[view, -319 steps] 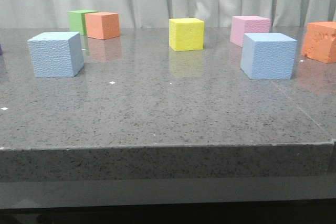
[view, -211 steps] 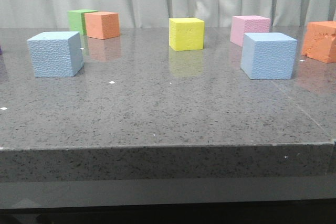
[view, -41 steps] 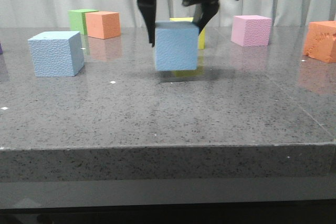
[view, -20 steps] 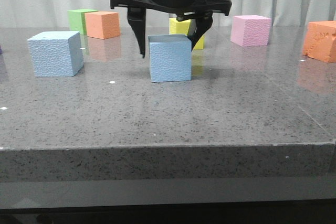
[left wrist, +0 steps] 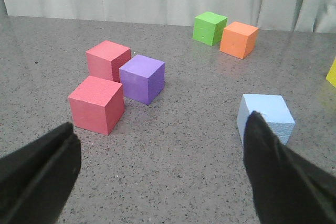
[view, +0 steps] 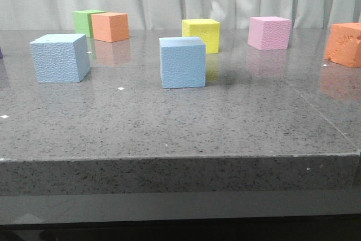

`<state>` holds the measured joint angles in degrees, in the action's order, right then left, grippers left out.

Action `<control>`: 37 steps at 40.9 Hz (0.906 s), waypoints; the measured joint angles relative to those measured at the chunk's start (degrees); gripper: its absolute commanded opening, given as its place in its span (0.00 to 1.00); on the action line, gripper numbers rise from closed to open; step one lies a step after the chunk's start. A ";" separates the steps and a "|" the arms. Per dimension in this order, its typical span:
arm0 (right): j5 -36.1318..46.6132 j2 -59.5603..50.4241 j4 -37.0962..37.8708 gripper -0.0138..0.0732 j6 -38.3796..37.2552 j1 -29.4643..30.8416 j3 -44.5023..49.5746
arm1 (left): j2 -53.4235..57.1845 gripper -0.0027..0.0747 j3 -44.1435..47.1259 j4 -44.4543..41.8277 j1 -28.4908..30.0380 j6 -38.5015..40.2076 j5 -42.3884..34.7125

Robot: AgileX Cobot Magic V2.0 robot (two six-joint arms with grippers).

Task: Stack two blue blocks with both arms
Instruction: 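Open the right gripper and raise it away from the cube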

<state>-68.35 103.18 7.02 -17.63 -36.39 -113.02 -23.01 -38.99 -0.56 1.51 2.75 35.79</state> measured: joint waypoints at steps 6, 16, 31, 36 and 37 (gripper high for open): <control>-2.97 -7.14 -3.06 0.87 10.70 3.67 2.60 | 0.00 0.83 0.00 0.00 0.00 0.00 0.00; -1.77 -20.43 -10.52 0.87 20.58 8.48 16.12 | 0.00 0.83 0.00 0.00 0.00 0.00 0.00; 8.90 -45.70 -11.46 0.87 21.99 8.82 42.12 | 0.00 0.83 0.00 0.00 0.00 0.00 0.00; 12.26 -53.91 -11.46 0.87 22.08 8.82 49.69 | 0.00 0.83 0.00 0.00 0.00 0.00 0.00; 12.76 -55.18 -11.46 0.87 22.08 8.82 50.84 | 0.00 0.83 0.00 0.00 0.00 0.00 0.00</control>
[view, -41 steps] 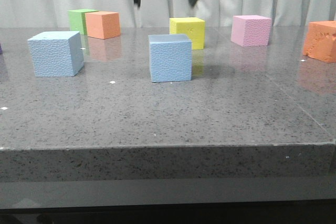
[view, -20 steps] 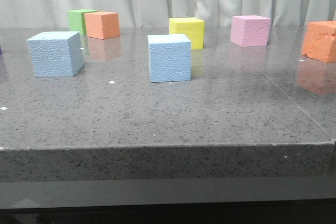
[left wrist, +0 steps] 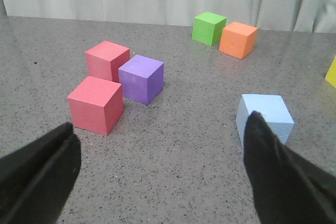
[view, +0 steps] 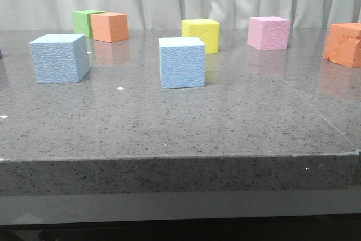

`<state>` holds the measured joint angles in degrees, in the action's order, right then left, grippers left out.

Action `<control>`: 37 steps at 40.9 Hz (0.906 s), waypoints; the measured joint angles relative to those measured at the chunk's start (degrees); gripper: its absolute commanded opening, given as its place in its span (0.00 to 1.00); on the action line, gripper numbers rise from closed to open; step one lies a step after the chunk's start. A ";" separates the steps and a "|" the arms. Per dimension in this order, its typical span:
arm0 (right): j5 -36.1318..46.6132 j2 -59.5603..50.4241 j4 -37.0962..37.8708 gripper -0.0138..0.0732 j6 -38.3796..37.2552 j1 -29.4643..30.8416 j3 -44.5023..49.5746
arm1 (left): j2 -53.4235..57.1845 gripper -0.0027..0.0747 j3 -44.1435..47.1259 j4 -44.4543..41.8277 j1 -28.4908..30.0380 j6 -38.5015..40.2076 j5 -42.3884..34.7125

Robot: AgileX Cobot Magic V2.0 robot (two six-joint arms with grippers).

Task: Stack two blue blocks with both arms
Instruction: 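Open the right gripper and raise it away from the cube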

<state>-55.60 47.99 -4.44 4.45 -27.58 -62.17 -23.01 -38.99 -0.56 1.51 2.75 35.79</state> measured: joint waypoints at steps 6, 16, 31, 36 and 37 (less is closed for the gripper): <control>3.34 -7.73 0.00 0.87 0.00 0.00 6.66 | 0.00 0.83 0.00 0.00 0.00 0.00 0.00; 4.18 -12.62 0.00 0.87 0.00 0.00 10.61 | 0.00 0.83 0.00 0.00 0.00 0.00 0.00; 4.14 -12.62 0.00 0.87 0.00 0.00 10.71 | 0.00 0.83 0.00 1.51 -1.34 0.00 -0.38; 4.14 -12.62 0.00 0.87 0.00 0.00 10.71 | 0.00 0.83 0.00 3.02 -4.39 0.00 -0.93; 4.14 -12.62 0.00 0.87 0.00 0.00 10.71 | 0.00 0.83 0.00 3.16 -5.03 0.00 -1.21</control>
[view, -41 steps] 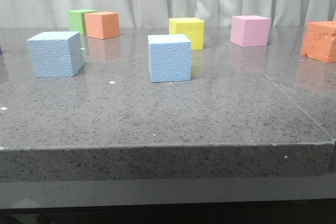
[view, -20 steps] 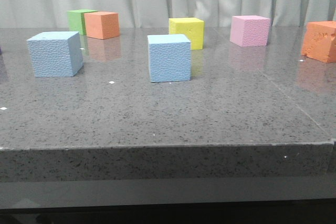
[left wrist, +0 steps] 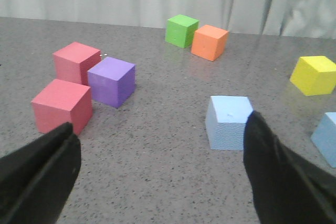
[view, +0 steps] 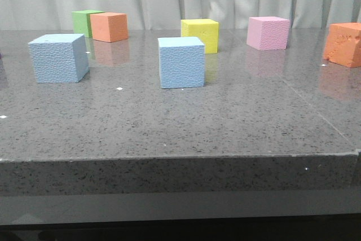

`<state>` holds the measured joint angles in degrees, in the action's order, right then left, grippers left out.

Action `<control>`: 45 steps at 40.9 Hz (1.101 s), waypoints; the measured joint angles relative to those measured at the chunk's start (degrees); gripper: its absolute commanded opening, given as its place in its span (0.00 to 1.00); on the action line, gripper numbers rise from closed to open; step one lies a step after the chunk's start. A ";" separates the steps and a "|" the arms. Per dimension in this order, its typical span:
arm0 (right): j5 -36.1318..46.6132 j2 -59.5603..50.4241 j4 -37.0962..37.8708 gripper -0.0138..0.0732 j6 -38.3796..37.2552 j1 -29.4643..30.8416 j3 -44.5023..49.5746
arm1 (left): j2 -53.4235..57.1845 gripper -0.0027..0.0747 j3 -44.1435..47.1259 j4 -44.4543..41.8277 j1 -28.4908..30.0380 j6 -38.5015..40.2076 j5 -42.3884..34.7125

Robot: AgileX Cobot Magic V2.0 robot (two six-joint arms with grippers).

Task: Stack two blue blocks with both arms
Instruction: 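Open the right gripper and raise it away from the cube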

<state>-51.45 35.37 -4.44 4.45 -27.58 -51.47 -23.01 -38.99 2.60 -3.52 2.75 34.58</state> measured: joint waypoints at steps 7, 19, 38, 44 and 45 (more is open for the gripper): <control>0.00 0.00 0.00 0.87 0.00 0.00 0.00 | -0.55 0.83 0.00 0.13 -6.68 0.00 -1.24; 0.00 0.00 0.00 0.87 0.00 0.00 0.00 | -9.84 0.84 -2.41 -0.09 -14.88 -1.54 -0.60; 0.00 0.00 0.00 0.87 0.00 0.00 0.00 | -40.43 0.84 -20.62 -0.09 -14.91 -1.75 0.12; 0.00 0.00 0.00 0.87 0.00 0.00 0.00 | -47.92 0.84 -24.63 -0.19 -14.91 -1.76 0.48; 0.00 0.00 0.00 0.87 0.00 0.00 0.00 | -48.80 0.84 -25.27 -0.19 -14.91 -1.76 0.60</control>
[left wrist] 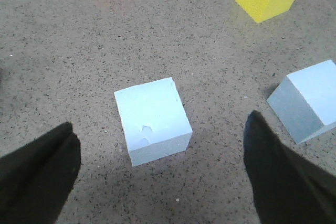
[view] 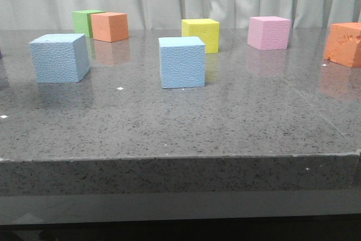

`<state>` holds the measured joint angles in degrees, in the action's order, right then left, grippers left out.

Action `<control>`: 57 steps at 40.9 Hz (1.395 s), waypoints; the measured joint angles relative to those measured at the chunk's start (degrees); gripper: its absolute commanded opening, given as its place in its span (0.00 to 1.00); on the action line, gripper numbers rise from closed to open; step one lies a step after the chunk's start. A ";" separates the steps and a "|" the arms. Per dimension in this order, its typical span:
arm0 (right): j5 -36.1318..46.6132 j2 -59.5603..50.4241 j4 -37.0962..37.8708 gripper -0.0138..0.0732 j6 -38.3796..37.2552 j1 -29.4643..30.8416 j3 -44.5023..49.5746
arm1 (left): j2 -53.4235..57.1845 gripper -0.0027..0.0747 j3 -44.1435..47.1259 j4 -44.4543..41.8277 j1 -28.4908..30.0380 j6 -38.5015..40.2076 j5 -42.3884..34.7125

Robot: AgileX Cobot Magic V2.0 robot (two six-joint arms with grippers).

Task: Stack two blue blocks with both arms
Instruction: 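Open the right gripper and raise it away from the cube, then lower the left gripper onto the light-blue cube nearer the left arm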

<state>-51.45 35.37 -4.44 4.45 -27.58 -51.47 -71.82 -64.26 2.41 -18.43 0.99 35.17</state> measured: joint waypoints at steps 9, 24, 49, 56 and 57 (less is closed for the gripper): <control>0.00 0.00 0.00 0.87 0.00 0.00 0.00 | -7.90 0.84 -4.24 0.00 0.00 1.56 0.23; 0.00 0.00 0.00 0.87 0.00 0.00 0.00 | -17.71 0.84 -11.25 -3.86 0.00 9.61 2.93; 0.00 0.00 0.00 0.87 0.00 0.00 0.00 | -27.69 0.74 -12.63 -4.79 0.00 14.93 4.57; 0.00 0.00 0.00 0.87 0.00 0.00 0.00 | -27.93 0.68 -12.75 -4.79 -0.09 14.98 4.99; 0.00 0.00 0.00 0.87 0.00 0.00 0.00 | -27.93 0.65 -12.75 -4.79 -0.09 14.98 4.99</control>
<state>-51.45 35.37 -4.44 4.45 -27.58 -51.47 -99.75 -77.01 -2.38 -18.52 15.96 40.17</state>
